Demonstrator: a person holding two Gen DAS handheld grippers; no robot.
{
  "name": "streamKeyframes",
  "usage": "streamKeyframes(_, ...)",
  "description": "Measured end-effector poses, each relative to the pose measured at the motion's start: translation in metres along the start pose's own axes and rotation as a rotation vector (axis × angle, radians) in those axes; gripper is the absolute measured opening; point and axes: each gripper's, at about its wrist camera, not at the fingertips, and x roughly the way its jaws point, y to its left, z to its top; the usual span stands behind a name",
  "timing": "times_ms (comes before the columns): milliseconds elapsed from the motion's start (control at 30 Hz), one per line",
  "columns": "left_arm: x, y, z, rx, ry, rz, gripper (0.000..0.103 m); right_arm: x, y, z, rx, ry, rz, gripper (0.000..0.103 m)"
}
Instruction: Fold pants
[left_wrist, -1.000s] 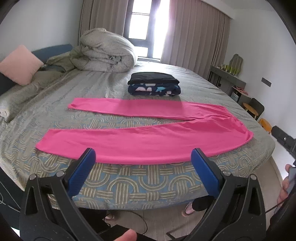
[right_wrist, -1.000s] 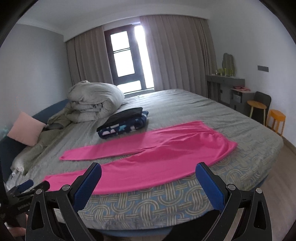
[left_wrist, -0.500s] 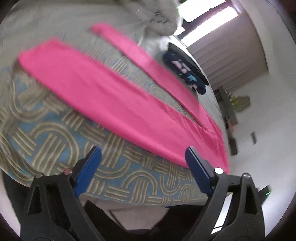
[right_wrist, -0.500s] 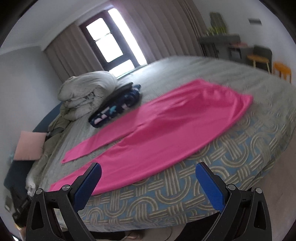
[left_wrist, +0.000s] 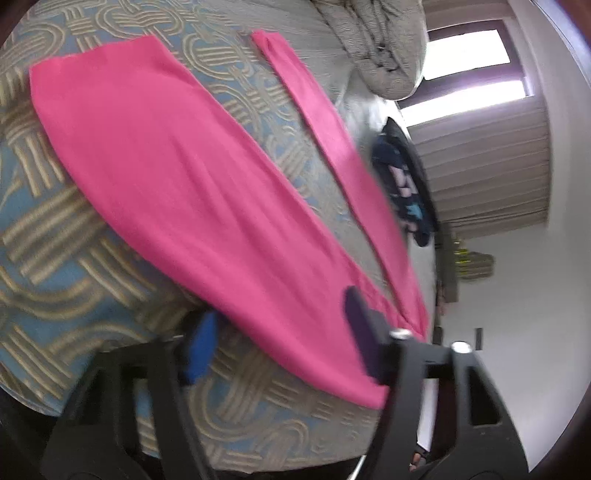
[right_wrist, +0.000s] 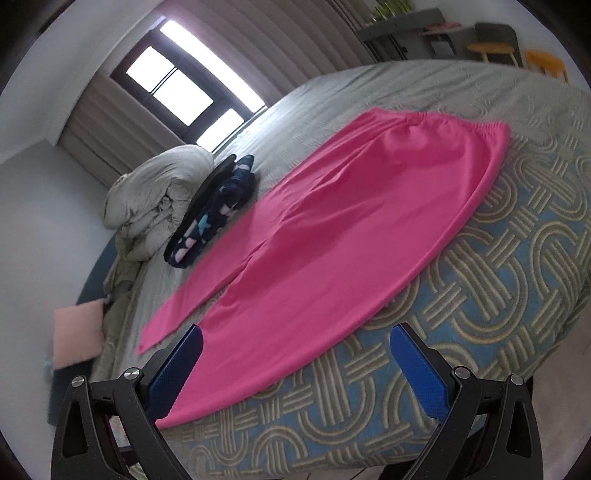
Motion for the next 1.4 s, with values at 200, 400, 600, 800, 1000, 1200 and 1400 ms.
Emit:
streamKeyframes(200, 0.007, 0.004, 0.011, -0.028, -0.001, 0.021, 0.032, 0.011, -0.022, 0.026, 0.115, 0.031, 0.056, 0.097)
streamKeyframes(400, 0.007, 0.018, 0.016, -0.066, 0.001, 0.014, 0.014, 0.019, -0.066, 0.044, 0.344, 0.053, 0.026, 0.087)
streamKeyframes(600, 0.010, 0.016, 0.018, -0.057, 0.000, 0.024, 0.013, 0.025, -0.084, 0.060, 0.412, 0.035, 0.030, 0.079)
streamKeyframes(800, 0.010, 0.025, 0.021, -0.097, 0.011, -0.015, 0.009, 0.045, -0.087, 0.081, 0.373, 0.031, 0.000, 0.052)
streamKeyframes(1000, 0.010, 0.025, 0.023, -0.089, 0.008, -0.019, 0.006, 0.054, -0.103, 0.082, 0.400, 0.022, 0.029, 0.012)
streamKeyframes(1200, 0.008, 0.022, 0.021, -0.086, -0.001, -0.008, 0.006, 0.044, -0.113, 0.071, 0.455, 0.011, 0.039, 0.007)
streamKeyframes(1400, 0.004, 0.021, 0.019, -0.074, -0.008, -0.010, 0.006, 0.031, -0.116, 0.064, 0.456, -0.015, 0.032, 0.004)
